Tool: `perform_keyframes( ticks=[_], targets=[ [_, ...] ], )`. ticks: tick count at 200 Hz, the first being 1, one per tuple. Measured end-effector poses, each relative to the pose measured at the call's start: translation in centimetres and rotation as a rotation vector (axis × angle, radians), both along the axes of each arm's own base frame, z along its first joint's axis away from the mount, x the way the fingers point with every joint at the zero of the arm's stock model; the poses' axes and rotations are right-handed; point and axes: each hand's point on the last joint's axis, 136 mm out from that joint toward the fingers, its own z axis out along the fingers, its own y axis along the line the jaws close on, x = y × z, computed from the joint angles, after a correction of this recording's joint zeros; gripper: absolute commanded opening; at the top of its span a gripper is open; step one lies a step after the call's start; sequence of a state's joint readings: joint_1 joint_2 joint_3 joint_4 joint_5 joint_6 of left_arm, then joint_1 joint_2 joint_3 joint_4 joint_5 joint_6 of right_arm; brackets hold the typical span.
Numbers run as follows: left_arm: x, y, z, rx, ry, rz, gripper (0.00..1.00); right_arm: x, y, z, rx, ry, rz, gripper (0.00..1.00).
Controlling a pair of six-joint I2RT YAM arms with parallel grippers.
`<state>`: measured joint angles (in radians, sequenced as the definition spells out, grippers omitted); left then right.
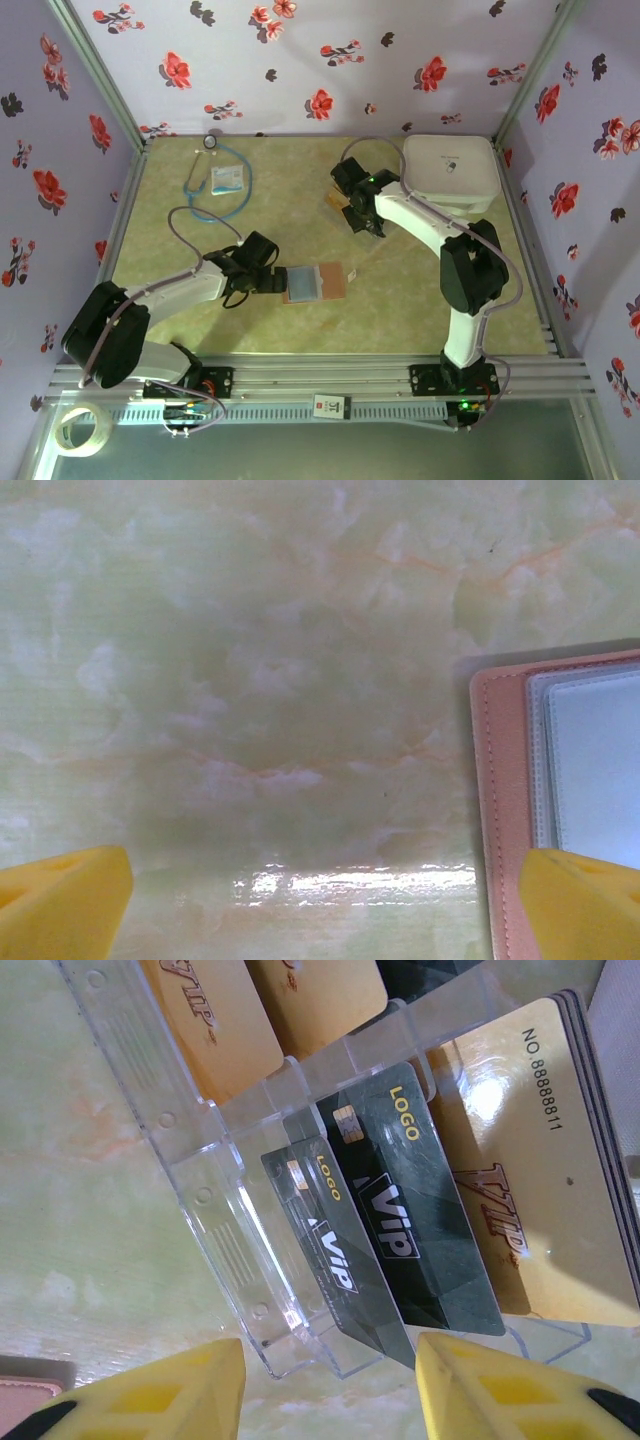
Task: Put the credit cards into the card holder
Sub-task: Pick up the credit card from the storage box.
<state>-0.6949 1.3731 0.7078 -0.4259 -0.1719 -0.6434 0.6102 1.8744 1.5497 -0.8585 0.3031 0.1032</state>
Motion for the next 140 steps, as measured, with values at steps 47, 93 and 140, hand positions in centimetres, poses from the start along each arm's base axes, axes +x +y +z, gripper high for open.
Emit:
perform_keyframes(
  ticks=[47, 93, 140],
  targets=[
    [0.06, 0.08, 0.0, -0.004, 0.003, 0.002, 1.0, -0.05, 0.07, -0.04, 0.002, 0.003, 0.004, 0.47],
    [0.17, 0.11, 0.03, -0.007, 0.001, 0.005, 1.0, 0.02, 0.2, -0.17, -0.004, 0.011, 0.02, 0.45],
    [0.21, 0.27, -0.03, -0.008, 0.004, 0.011, 1.0, 0.46, 0.52, -0.63, -0.01, 0.019, 0.026, 0.45]
  ],
)
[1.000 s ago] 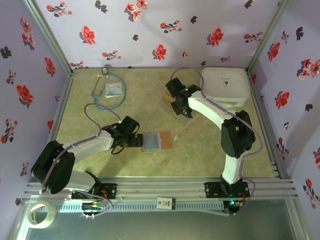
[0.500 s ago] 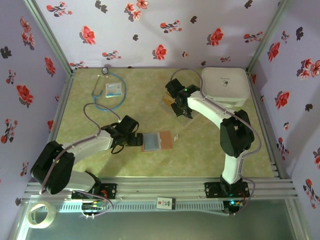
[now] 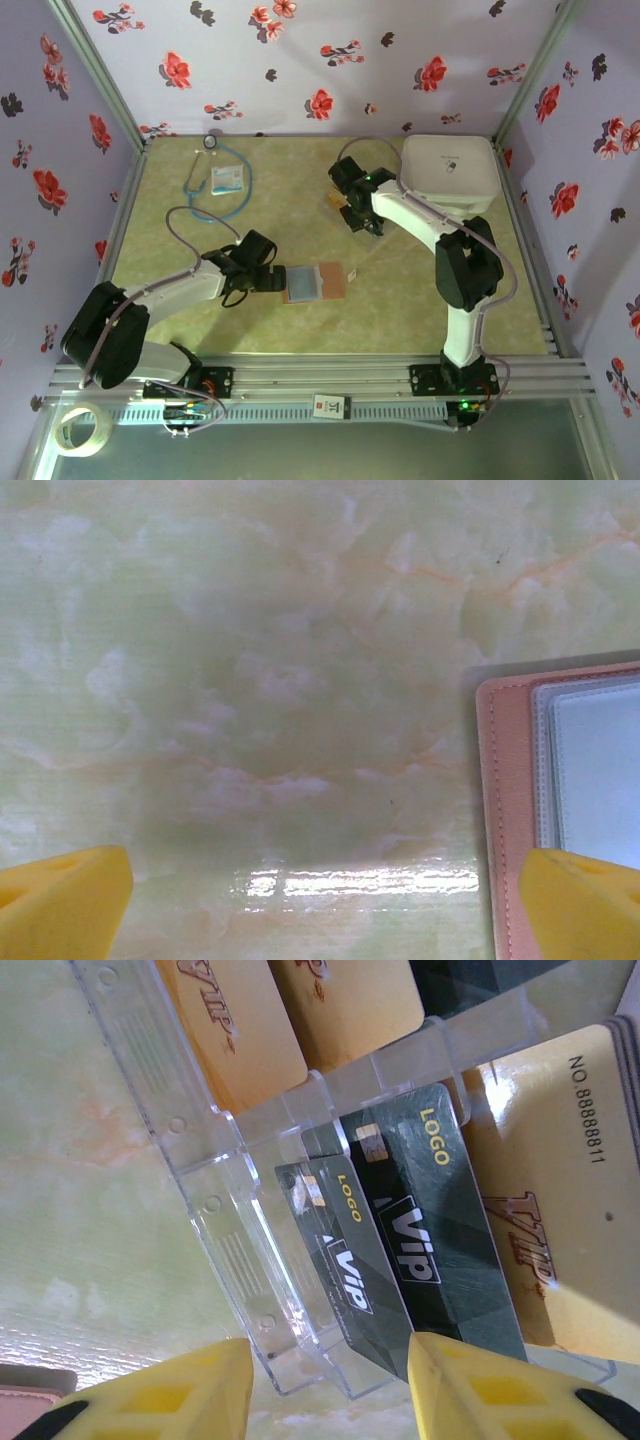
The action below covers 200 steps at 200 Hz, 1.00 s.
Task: Put the credit cards into the card holder
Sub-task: Pick up the credit card from the storage box.
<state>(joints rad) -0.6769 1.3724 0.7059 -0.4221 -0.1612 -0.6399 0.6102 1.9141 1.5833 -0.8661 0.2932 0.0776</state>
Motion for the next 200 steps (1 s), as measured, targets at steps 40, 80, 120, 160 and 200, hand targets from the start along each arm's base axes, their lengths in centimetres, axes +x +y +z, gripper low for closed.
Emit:
perform_keyframes(
  ticks=[40, 80, 120, 160, 200],
  targets=[
    [0.0, 0.1, 0.0, 0.0, 0.001, 0.003, 1.0, 0.2, -0.1, -0.1, -0.011, -0.001, 0.003, 0.44],
    [0.0, 0.1, 0.0, 0.0, 0.002, 0.003, 1.0, 0.6, -0.4, -0.8, -0.047, 0.0, 0.008, 0.43],
    [0.1, 0.2, 0.1, -0.003, -0.002, 0.007, 1.0, 0.8, -0.9, -1.9, -0.081, 0.014, 0.003, 0.42],
    [0.1, 0.2, 0.1, -0.006, 0.0, 0.008, 1.0, 0.9, -1.1, -2.2, -0.096, 0.018, 0.005, 0.41],
    [0.0, 0.2, 0.0, -0.005, 0.001, 0.008, 1.0, 0.9, -1.1, -2.3, -0.094, 0.02, 0.006, 0.36]
  ],
)
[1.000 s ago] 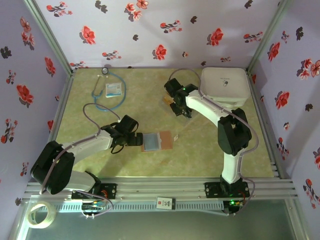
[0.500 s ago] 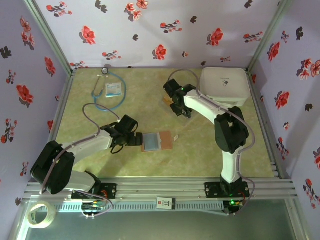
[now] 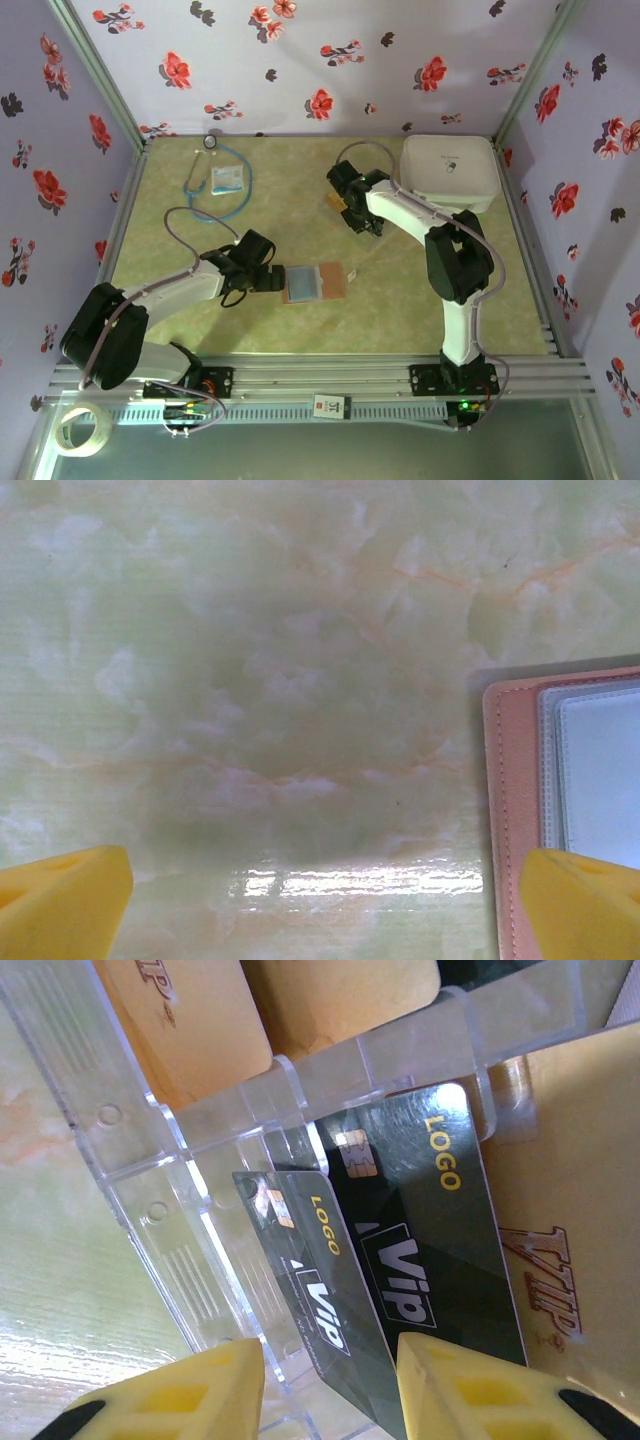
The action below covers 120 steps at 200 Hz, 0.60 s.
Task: Put the credit cards into the card holder
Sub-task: Pick up the credit card from the storage box.
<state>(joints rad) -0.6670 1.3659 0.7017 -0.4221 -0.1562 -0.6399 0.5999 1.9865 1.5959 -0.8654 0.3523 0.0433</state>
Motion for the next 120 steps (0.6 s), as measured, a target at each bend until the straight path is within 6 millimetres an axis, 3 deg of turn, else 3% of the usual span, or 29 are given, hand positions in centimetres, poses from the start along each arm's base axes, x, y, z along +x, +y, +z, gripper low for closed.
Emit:
perform_keyframes(
  ticks=[44, 120],
  targets=[
    [0.0, 0.13, -0.08, 0.001, 0.002, 0.003, 1.0, -0.03, 0.12, -0.02, 0.008, 0.003, 0.002, 0.28],
    [0.05, 0.19, -0.1, 0.003, 0.0, -0.004, 1.0, -0.61, 0.7, -0.55, 0.056, 0.043, 0.013, 0.23]
  ],
)
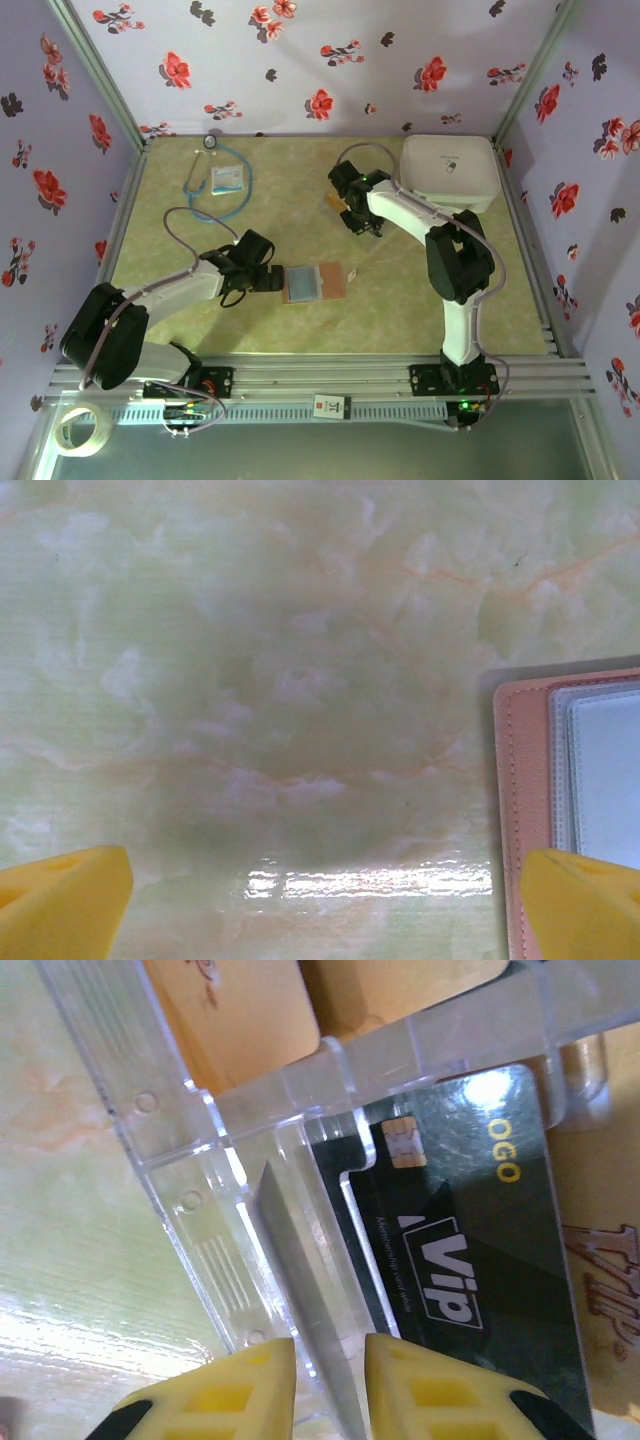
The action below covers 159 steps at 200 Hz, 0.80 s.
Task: Put the credit cards into the card holder
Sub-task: Pick up the credit card from the storage box.
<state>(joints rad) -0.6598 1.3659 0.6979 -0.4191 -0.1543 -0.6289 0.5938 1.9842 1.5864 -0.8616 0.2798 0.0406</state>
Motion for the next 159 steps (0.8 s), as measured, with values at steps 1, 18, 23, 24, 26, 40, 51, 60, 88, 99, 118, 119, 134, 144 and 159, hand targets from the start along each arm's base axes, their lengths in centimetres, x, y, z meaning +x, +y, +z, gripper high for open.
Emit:
perform_keyframes(
  ticks=[1, 18, 23, 24, 26, 40, 51, 60, 88, 99, 118, 119, 134, 144, 159],
  targets=[
    [0.0, 0.0, 0.0, 0.0, 0.0, 0.0, 1.0, 0.0, 0.0, 0.0, 0.0, 0.0, 0.001, 0.23],
    [0.0, 0.0, 0.0, 0.0, 0.0, -0.001, 1.0, 0.0, 0.0, 0.0, -0.003, 0.001, 0.008, 0.23],
    [0.0, 0.0, 0.0, 0.0, 0.001, -0.001, 1.0, 0.0, 0.0, 0.0, -0.003, 0.002, 0.01, 0.23],
    [0.0, 0.0, 0.0, 0.0, 0.0, -0.001, 1.0, 0.0, 0.0, 0.0, -0.004, 0.002, 0.011, 0.23],
    [0.0, 0.0, 0.0, 0.0, 0.0, -0.001, 1.0, 0.0, 0.0, 0.0, -0.004, 0.002, 0.011, 0.22],
    [0.0, 0.0, 0.0, 0.001, 0.001, -0.003, 1.0, 0.0, 0.0, 0.0, -0.006, 0.002, 0.015, 0.2],
    [0.0, 0.0, 0.0, 0.002, 0.001, -0.004, 1.0, 0.0, 0.0, 0.0, -0.008, 0.003, 0.021, 0.19],
    [0.0, 0.0, 0.0, 0.002, 0.001, -0.004, 1.0, 0.0, 0.0, 0.0, -0.009, 0.003, 0.023, 0.16],
    [0.0, 0.0, 0.0, 0.002, 0.001, -0.004, 1.0, 0.1, 0.0, 0.1, -0.011, 0.001, 0.035, 0.08],
    [0.0, 0.0, 0.0, 0.002, 0.001, -0.004, 1.0, 0.2, 0.1, 0.3, -0.011, -0.002, 0.038, 0.06],
    [0.0, 0.0, 0.0, 0.002, 0.001, -0.003, 1.0, 0.4, 0.2, 0.7, -0.013, -0.01, 0.047, 0.01],
    [0.0, 0.0, 0.0, 0.002, 0.001, -0.003, 1.0, 0.4, 0.2, 0.7, -0.012, -0.01, 0.046, 0.01],
    [0.0, 0.1, 0.0, 0.002, 0.001, -0.001, 1.0, 0.6, 0.3, 1.0, -0.014, -0.015, 0.055, 0.0],
    [0.0, 0.1, 0.0, 0.002, 0.001, -0.001, 1.0, 0.7, 0.3, 1.2, -0.015, -0.018, 0.056, 0.0],
    [0.0, 0.1, 0.0, 0.003, 0.002, -0.001, 1.0, 0.7, 0.3, 1.4, -0.017, -0.018, 0.062, 0.0]
  ],
)
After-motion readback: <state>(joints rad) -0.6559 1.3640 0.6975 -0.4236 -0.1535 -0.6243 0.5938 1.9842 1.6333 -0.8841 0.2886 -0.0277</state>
